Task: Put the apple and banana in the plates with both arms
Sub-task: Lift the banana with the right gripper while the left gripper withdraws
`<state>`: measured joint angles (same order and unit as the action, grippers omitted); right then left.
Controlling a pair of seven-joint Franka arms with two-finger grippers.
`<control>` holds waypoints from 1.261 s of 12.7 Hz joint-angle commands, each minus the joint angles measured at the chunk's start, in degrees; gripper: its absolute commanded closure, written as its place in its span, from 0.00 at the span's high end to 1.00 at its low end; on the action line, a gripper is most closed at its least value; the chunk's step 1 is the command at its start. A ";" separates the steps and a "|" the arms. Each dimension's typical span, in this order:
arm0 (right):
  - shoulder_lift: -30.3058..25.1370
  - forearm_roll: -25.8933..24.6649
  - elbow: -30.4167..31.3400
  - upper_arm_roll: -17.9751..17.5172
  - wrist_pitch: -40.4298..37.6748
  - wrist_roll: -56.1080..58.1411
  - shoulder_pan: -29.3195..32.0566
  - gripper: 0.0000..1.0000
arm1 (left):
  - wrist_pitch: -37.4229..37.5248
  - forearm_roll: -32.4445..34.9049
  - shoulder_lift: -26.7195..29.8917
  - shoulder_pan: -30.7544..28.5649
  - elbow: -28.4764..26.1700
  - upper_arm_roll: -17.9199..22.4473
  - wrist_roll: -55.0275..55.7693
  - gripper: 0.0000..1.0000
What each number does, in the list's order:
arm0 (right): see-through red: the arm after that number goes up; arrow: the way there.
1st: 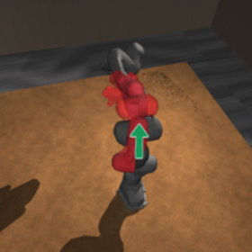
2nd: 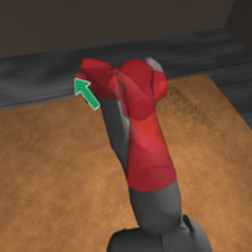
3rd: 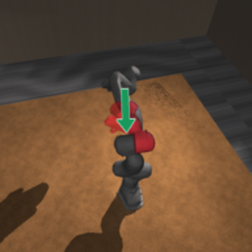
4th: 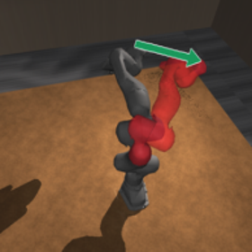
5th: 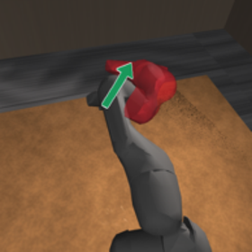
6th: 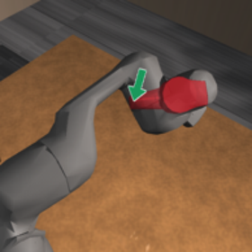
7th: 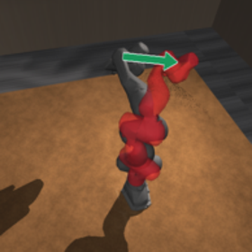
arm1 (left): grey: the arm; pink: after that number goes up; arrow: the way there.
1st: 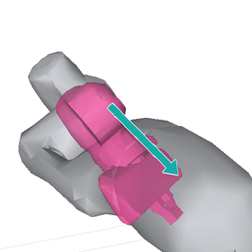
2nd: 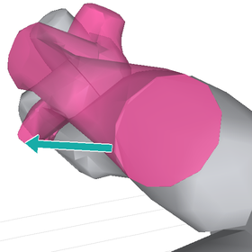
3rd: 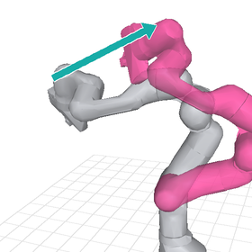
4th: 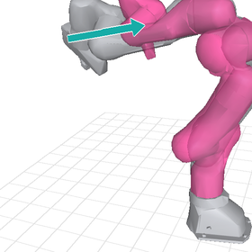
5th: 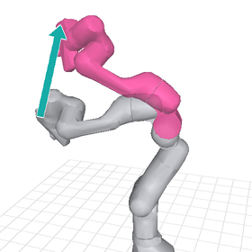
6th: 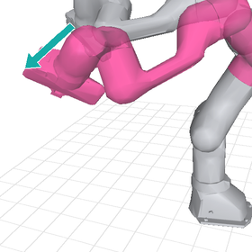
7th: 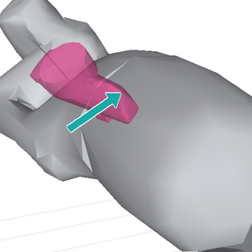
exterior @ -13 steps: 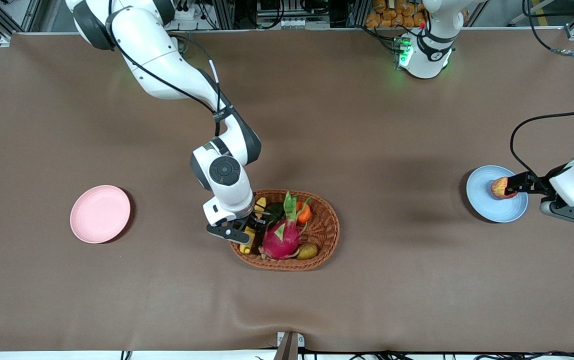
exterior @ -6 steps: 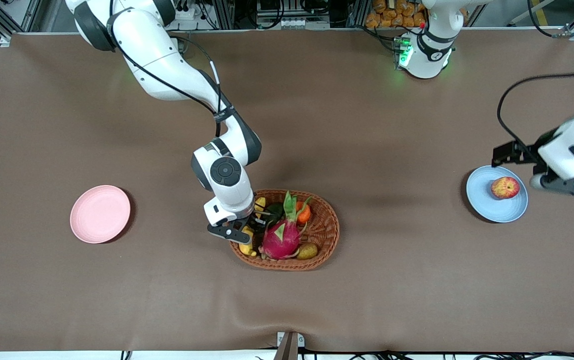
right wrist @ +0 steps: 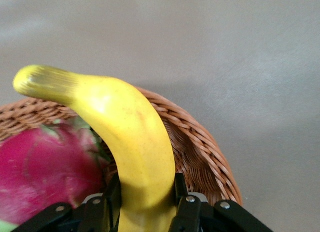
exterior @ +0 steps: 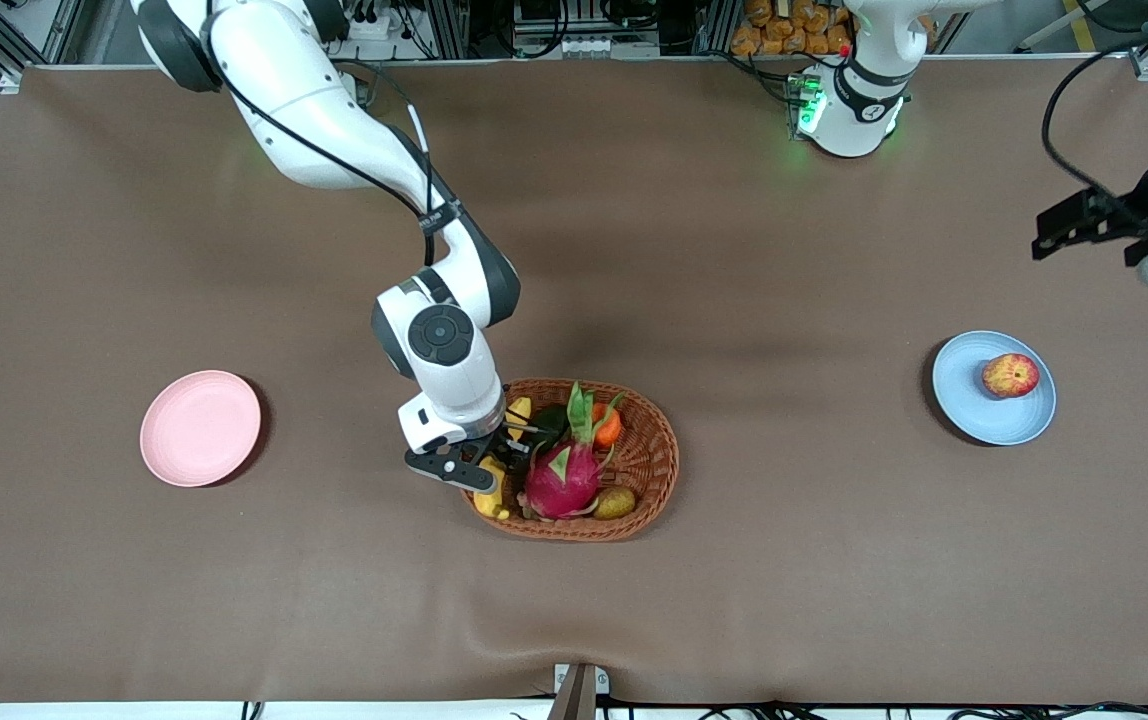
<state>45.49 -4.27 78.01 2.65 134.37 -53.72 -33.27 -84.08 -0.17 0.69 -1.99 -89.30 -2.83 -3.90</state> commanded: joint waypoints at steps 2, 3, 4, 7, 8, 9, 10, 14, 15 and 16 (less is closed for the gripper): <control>-4.61 0.66 0.30 -0.54 -4.81 -0.25 1.89 0.04 | -0.29 -1.33 9.84 0.93 -9.64 1.95 2.22 1.00; -5.58 0.66 0.30 -0.63 -5.87 -0.16 2.94 0.04 | -1.51 -1.33 10.21 0.93 -10.27 1.95 2.84 1.00; -6.46 1.01 0.30 -0.72 -7.10 -0.16 3.74 0.04 | -3.09 -0.98 8.73 1.28 -9.06 1.95 2.15 1.00; -10.93 11.08 0.65 -0.55 -12.62 10.51 9.17 0.05 | -3.46 0.25 1.97 4.09 -1.25 2.82 2.84 1.00; -12.43 13.30 0.82 -0.46 -16.04 15.09 11.46 0.05 | -3.55 0.43 0.56 4.97 -0.01 3.70 2.58 1.00; -13.75 13.58 0.91 -0.37 -19.38 18.53 13.22 0.05 | -3.63 0.52 -0.50 5.06 0.79 3.79 2.49 1.00; -14.89 13.58 1.00 -0.28 -22.20 21.00 14.45 0.06 | -3.81 0.52 -1.21 5.06 1.14 3.88 2.93 1.00; -23.23 13.23 10.80 -0.19 -24.96 32.84 21.13 0.07 | -4.95 -0.18 -1.30 4.98 1.15 5.19 4.32 1.00; -25.69 13.23 14.50 -0.19 -23.99 36.89 23.23 0.07 | -5.04 -0.62 -1.30 4.98 1.15 5.46 5.82 1.00; -27.28 13.23 16.97 -0.19 -23.72 38.33 24.39 0.07 | -4.95 -0.62 -1.13 5.06 1.06 5.47 8.01 1.00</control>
<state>24.88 8.07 85.78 3.44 108.64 -20.06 -11.81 -89.24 -0.58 -0.34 2.11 -89.25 1.72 0.68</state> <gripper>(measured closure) 0.542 0.000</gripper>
